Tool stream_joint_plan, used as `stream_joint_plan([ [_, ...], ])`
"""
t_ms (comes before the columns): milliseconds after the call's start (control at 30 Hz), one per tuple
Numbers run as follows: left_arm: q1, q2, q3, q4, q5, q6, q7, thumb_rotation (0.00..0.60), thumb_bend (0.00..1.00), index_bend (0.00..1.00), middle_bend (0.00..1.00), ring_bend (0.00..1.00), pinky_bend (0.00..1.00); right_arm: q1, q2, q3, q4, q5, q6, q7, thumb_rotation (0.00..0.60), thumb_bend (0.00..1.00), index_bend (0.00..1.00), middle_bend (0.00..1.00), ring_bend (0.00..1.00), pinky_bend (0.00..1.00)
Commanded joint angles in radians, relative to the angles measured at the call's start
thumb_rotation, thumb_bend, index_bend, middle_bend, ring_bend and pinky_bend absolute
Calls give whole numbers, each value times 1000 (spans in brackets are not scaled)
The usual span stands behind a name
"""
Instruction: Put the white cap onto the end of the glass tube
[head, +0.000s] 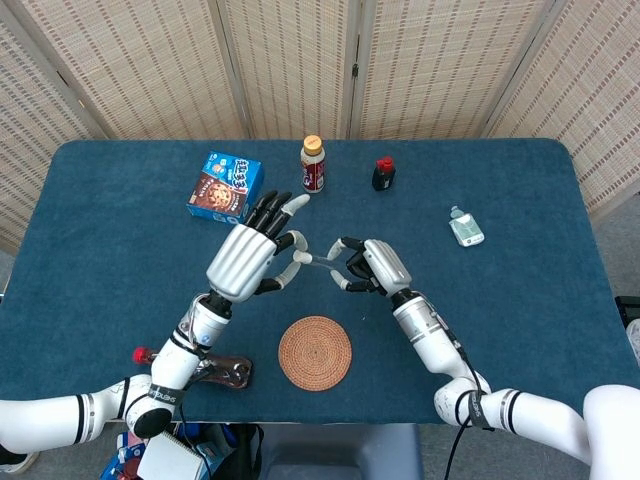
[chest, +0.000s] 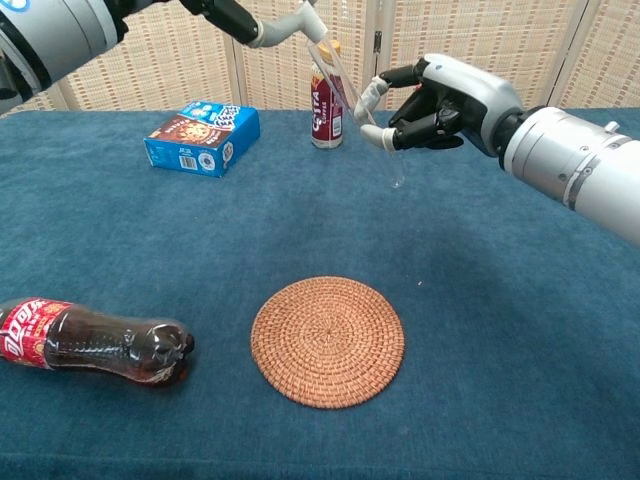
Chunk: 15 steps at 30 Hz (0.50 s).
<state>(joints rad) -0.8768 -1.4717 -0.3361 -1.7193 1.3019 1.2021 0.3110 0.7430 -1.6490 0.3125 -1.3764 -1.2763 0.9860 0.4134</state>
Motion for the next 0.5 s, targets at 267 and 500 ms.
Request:
stream_joint_plan([
  [267, -2, 0, 2, 2, -4, -4, 9, 600, 465, 536, 77, 0, 0, -4, 4, -5, -1, -3, -2, 9, 600, 543, 886, 1000, 1000, 1000],
  [500, -4, -2, 11, 11, 2, -8, 15, 600, 465, 536, 77, 0, 0, -3, 6, -5, -3, -4, -3, 14, 600, 543, 886, 1000, 1000, 1000],
])
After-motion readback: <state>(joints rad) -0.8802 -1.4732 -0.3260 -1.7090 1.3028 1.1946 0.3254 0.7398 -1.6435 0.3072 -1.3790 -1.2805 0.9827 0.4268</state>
